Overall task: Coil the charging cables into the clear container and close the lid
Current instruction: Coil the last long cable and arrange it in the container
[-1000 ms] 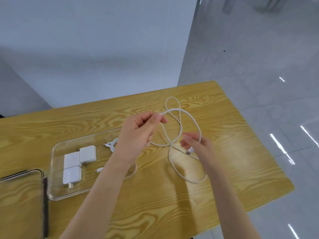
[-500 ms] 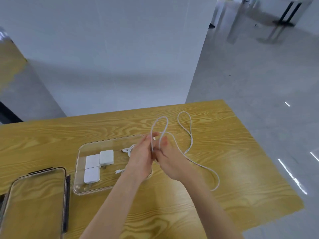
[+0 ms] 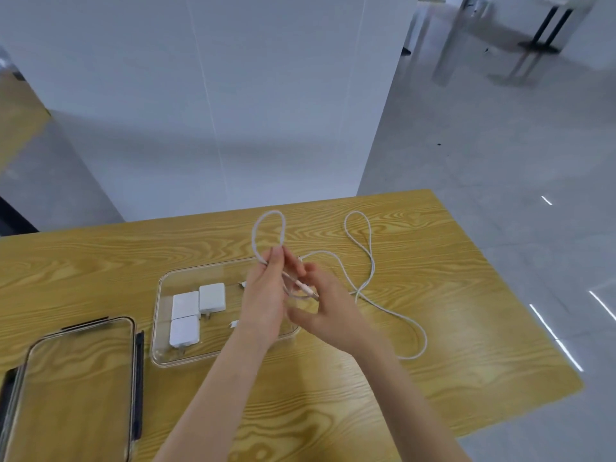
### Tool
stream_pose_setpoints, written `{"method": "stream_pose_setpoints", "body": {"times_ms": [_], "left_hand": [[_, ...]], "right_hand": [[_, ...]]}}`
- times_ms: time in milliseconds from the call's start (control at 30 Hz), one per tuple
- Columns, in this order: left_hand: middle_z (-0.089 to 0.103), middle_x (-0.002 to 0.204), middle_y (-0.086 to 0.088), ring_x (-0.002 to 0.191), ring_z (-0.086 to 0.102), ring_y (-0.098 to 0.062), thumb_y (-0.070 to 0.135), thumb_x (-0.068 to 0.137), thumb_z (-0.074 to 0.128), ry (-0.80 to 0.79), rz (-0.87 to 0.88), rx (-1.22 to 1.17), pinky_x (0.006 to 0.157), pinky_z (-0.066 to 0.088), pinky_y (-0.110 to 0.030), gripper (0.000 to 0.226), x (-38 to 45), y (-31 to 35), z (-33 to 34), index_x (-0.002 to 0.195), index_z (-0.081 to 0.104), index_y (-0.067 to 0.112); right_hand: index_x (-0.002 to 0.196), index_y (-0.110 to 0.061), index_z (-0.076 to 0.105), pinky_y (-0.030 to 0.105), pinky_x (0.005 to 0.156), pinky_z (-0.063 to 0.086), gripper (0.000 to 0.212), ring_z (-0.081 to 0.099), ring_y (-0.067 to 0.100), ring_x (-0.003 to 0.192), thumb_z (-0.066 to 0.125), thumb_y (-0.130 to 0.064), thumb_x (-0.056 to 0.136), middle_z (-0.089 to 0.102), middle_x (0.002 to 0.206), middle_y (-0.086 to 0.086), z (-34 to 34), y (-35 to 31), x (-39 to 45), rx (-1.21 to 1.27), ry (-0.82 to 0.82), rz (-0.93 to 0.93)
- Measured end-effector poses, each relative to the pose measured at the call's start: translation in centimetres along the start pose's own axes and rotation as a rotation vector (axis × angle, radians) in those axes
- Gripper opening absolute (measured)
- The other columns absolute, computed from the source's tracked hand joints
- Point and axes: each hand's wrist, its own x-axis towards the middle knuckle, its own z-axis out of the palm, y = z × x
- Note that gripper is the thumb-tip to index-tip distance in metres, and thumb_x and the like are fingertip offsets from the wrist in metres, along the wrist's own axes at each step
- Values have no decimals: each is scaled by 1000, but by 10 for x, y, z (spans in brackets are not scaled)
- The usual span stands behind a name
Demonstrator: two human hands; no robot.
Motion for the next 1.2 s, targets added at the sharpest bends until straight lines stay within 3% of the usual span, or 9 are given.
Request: {"method": "stream_pose_setpoints", "body": {"times_ms": [200, 333, 500, 633, 767, 900, 1000, 1100, 1200], "left_hand": [[30, 44, 8, 34, 30, -8, 19, 100, 32, -30, 56, -209, 40, 39, -20, 34, -2, 46, 2, 71, 50, 14], [27, 44, 9, 34, 23, -5, 17, 101, 30, -2, 202, -184, 37, 29, -16, 38, -6, 83, -8, 69, 51, 17], [28, 45, 10, 34, 26, -3, 17, 100, 29, -35, 272, -219, 39, 32, -15, 36, -1, 106, -16, 70, 50, 19], [28, 45, 10, 35, 27, -3, 16, 99, 30, -11, 230, -218, 42, 36, -17, 33, 3, 92, -6, 72, 48, 17], [27, 46, 10, 36, 26, -4, 15, 99, 31, 44, 292, -270, 41, 34, -16, 34, 0, 102, -10, 70, 49, 17], [25, 45, 10, 37, 21, -5, 15, 98, 33, 151, 404, -249, 40, 28, -17, 35, 0, 120, -28, 67, 48, 21], [26, 45, 11, 37, 20, -5, 19, 99, 33, 253, 479, -77, 38, 22, -18, 36, 2, 121, -36, 67, 48, 22], [31, 44, 12, 36, 23, -4, 23, 100, 33, 258, 321, 305, 34, 20, -15, 37, 6, 102, -30, 67, 48, 22], [42, 51, 6, 39, 32, -6, 25, 100, 35, 75, 34, 790, 37, 26, -17, 35, 14, 58, -19, 69, 49, 17]], "right_hand": [[79, -10, 67, 23, 55, 27, 26, 39, 12, 55, 51, -25, 95, 50, 60, 1, 2, 44, 12, -47, 25, 139], [71, -20, 60, 27, 71, 32, 26, 52, 12, 76, 50, -23, 95, 59, 75, -4, -11, 83, 17, -181, -20, 293], [136, -32, 43, 22, 100, 26, 58, 36, 4, 129, 65, -23, 83, 42, 139, -13, -1, 73, 13, 54, -73, 351], [123, -33, 52, 9, 90, 37, 36, 48, -7, 107, 60, -22, 89, 47, 124, -22, 21, 32, 22, 336, -104, 176], [81, -17, 58, 26, 89, 36, 32, 48, 6, 63, 38, -35, 99, 49, 66, -12, 27, 53, 30, -28, -24, 154], [96, -20, 55, 44, 118, 2, 30, 55, 15, 106, 30, -37, 100, 62, 96, -5, 13, 101, 24, -346, -60, 327], [112, -21, 57, 43, 116, -2, 32, 39, 14, 132, 31, -35, 100, 57, 123, -2, -2, 116, 23, -480, -33, 389], [100, -19, 64, 40, 110, 22, 30, 58, 24, 104, 39, -35, 99, 68, 98, 5, -21, 106, 30, -470, 102, 399], [81, -12, 61, 34, 65, 38, 32, 56, 32, 75, 45, -35, 97, 63, 73, 10, -32, 81, 39, -383, 225, 376]]}}
